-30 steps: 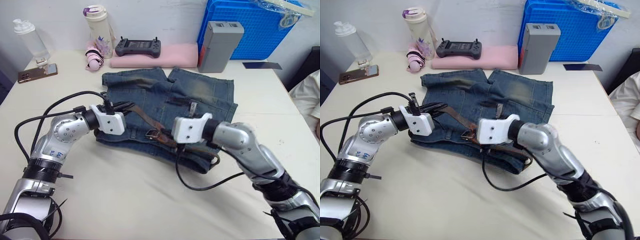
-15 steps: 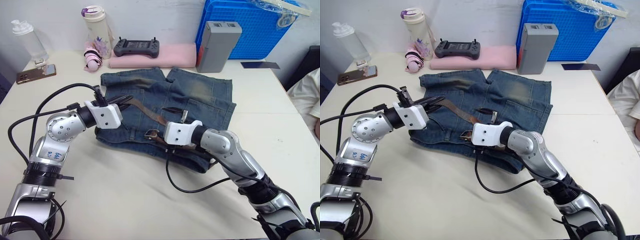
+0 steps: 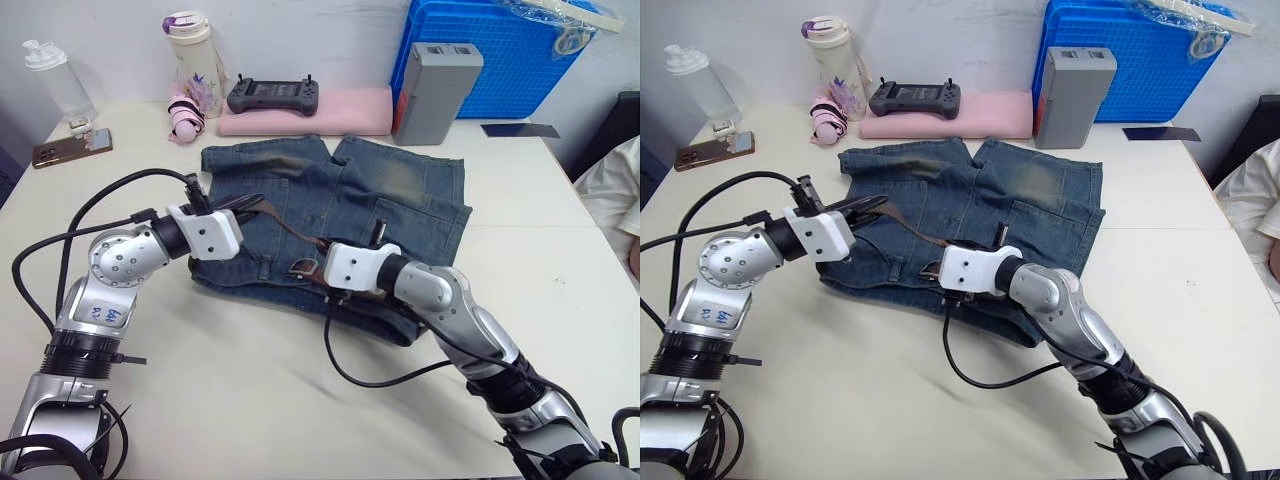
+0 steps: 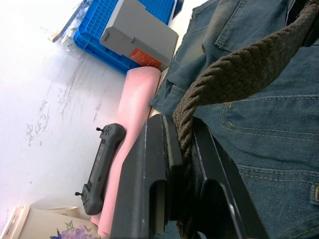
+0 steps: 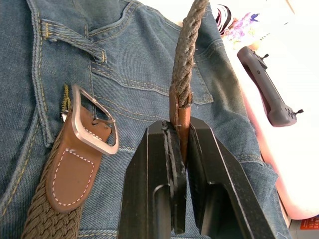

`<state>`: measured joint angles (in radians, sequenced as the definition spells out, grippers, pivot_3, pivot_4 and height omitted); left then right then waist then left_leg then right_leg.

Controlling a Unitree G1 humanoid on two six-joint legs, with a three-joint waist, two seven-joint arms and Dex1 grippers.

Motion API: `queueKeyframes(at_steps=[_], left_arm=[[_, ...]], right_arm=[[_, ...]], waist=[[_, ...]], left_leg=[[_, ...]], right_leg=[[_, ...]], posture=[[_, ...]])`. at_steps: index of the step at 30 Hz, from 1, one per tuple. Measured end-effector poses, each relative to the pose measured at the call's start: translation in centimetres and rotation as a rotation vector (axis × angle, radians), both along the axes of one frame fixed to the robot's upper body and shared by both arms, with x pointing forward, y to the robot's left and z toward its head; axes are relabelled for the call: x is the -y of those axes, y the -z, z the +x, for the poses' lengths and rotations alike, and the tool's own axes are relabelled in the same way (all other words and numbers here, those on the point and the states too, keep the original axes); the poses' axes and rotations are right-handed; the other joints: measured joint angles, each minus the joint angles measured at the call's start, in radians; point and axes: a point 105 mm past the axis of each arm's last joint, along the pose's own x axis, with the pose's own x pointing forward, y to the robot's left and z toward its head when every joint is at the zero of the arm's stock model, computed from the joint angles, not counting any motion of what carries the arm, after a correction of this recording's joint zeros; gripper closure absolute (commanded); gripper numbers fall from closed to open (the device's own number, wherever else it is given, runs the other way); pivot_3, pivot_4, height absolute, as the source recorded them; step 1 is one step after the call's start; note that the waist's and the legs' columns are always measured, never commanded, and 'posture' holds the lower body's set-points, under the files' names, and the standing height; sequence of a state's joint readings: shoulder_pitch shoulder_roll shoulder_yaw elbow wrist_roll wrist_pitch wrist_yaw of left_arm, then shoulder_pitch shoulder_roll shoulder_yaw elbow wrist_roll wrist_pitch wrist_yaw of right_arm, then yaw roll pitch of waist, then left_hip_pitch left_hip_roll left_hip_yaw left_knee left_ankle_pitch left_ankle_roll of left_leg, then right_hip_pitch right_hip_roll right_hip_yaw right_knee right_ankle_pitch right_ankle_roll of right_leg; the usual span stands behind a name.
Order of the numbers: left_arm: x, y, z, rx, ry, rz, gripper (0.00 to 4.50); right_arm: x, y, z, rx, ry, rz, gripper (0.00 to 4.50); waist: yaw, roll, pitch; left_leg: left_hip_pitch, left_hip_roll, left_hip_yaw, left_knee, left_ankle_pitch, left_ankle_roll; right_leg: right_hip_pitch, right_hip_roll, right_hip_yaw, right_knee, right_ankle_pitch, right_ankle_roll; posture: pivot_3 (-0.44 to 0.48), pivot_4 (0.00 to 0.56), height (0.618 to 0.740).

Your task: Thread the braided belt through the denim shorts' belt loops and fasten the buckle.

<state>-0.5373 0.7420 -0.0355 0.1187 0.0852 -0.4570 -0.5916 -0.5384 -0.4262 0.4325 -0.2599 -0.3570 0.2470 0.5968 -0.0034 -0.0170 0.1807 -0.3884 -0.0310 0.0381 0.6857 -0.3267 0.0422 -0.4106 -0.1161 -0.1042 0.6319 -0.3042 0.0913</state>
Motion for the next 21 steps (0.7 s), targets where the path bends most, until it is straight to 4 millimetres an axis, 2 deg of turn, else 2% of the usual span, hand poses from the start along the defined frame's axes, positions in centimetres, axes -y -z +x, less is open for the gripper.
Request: queueKeyframes(at_steps=[1, 3, 6, 7, 8, 9, 13, 15, 16, 17, 19, 21], left_arm=[[-0.2, 0.0, -0.1, -0.004, -0.003, -0.004, 3.37], [-0.5, -0.1, -0.4, -0.016, -0.005, -0.009, 2.52], [-1.3, 0.1, -1.1, -0.123, -0.001, -0.033, 1.22], [-1.3, 0.1, -1.2, -0.129, -0.002, -0.034, 1.10], [-1.8, 0.1, -1.5, -0.189, -0.008, -0.041, 0.58], [-2.2, 0.3, -2.0, -0.250, -0.011, -0.035, 0.29], [-3.2, 0.2, -4.6, -0.506, 0.015, -0.067, 0.29], [-3.4, -1.3, -5.6, -0.600, 0.034, -0.166, 0.29], [-2.7, -3.3, -6.3, -0.690, 0.109, -0.341, 0.29], [-2.1, -4.7, -7.0, -0.731, 0.181, -0.444, 0.29], [-0.4, -7.7, -9.6, -0.844, 0.414, -0.679, 0.29], [0.6, -7.4, -11.5, -1.031, 0.557, -0.876, 0.29]], right_arm=[[-0.1, 0.0, 0.0, 0.000, 0.001, 0.005, 4.50], [0.0, 0.0, 0.2, 0.000, 0.007, 0.007, 4.50], [0.1, 0.1, 0.4, 0.000, 0.019, 0.005, 4.50], [0.2, 0.1, 0.4, 0.000, 0.019, 0.005, 4.50], [0.2, 0.1, 0.4, 0.001, 0.020, 0.004, 4.50], [0.2, 0.1, 0.4, 0.002, 0.021, 0.004, 4.50], [0.3, 0.2, 0.6, 0.003, 0.031, 0.001, 4.50], [0.3, 0.2, 0.6, 0.002, 0.031, 0.002, 4.50], [0.3, 0.2, 0.6, 0.003, 0.030, 0.002, 4.50], [0.2, 0.2, 0.6, 0.004, 0.028, 0.003, 4.50], [0.2, 0.1, 0.6, 0.010, 0.026, 0.002, 4.50], [0.1, 0.1, 0.5, 0.024, 0.022, -0.003, 4.50]], waist=[[-0.001, 0.000, 0.000], [-0.003, 0.000, 0.000], [-0.002, 0.000, 0.000], [-0.002, 0.000, 0.000], [-0.004, 0.000, 0.000], [-0.004, 0.001, 0.000], [-0.009, 0.002, 0.001], [-0.010, 0.002, 0.001], [-0.007, 0.002, 0.001], [-0.006, 0.002, 0.001], [-0.006, 0.002, 0.001], [-0.011, 0.003, 0.001]], left_leg=[[0.000, 0.000, 0.000, 0.000, 0.000, 0.000], [0.000, 0.000, 0.000, 0.000, 0.000, 0.000], [0.000, 0.000, 0.000, 0.000, 0.000, 0.000], [0.000, 0.000, 0.000, 0.000, 0.000, 0.000], [0.000, 0.001, 0.000, 0.000, 0.000, 0.000], [0.000, 0.001, 0.000, 0.000, 0.000, 0.000], [0.000, 0.001, -0.001, 0.000, 0.000, 0.000], [0.000, 0.001, -0.002, 0.000, 0.000, 0.000], [0.000, 0.001, -0.002, 0.000, 0.000, 0.000], [0.000, 0.001, -0.004, 0.001, 0.000, 0.000], [0.002, 0.001, -0.004, 0.000, 0.000, -0.001], [0.004, 0.001, -0.004, -0.001, -0.001, -0.001]], right_leg=[[0.000, 0.000, 0.000, 0.000, 0.000, 0.000], [0.000, 0.000, 0.000, 0.000, 0.000, 0.000], [0.000, 0.000, 0.001, 0.000, 0.000, 0.000], [0.000, 0.000, 0.001, 0.000, 0.000, 0.000], [0.000, 0.000, 0.002, 0.000, 0.000, 0.000], [0.000, 0.000, 0.002, 0.000, 0.000, 0.000], [0.001, 0.000, 0.006, -0.001, 0.000, 0.000], [0.001, 0.000, 0.007, -0.001, 0.000, 0.000], [0.001, 0.000, 0.007, -0.001, 0.000, 0.000], [0.002, 0.000, 0.007, -0.001, 0.000, 0.000], [0.003, -0.001, 0.011, -0.002, 0.000, 0.000], [0.005, -0.001, 0.013, -0.002, 0.000, 0.000]], posture=[[0.000, 0.150, 0.725], [0.000, 0.150, 0.725], [0.000, 0.150, 0.725], [0.000, 0.150, 0.725], [0.000, 0.150, 0.725], [0.000, 0.150, 0.725], [0.000, 0.150, 0.725], [0.000, 0.150, 0.725], [0.000, 0.150, 0.725], [0.000, 0.150, 0.725], [0.000, 0.150, 0.725], [0.000, 0.150, 0.725]])
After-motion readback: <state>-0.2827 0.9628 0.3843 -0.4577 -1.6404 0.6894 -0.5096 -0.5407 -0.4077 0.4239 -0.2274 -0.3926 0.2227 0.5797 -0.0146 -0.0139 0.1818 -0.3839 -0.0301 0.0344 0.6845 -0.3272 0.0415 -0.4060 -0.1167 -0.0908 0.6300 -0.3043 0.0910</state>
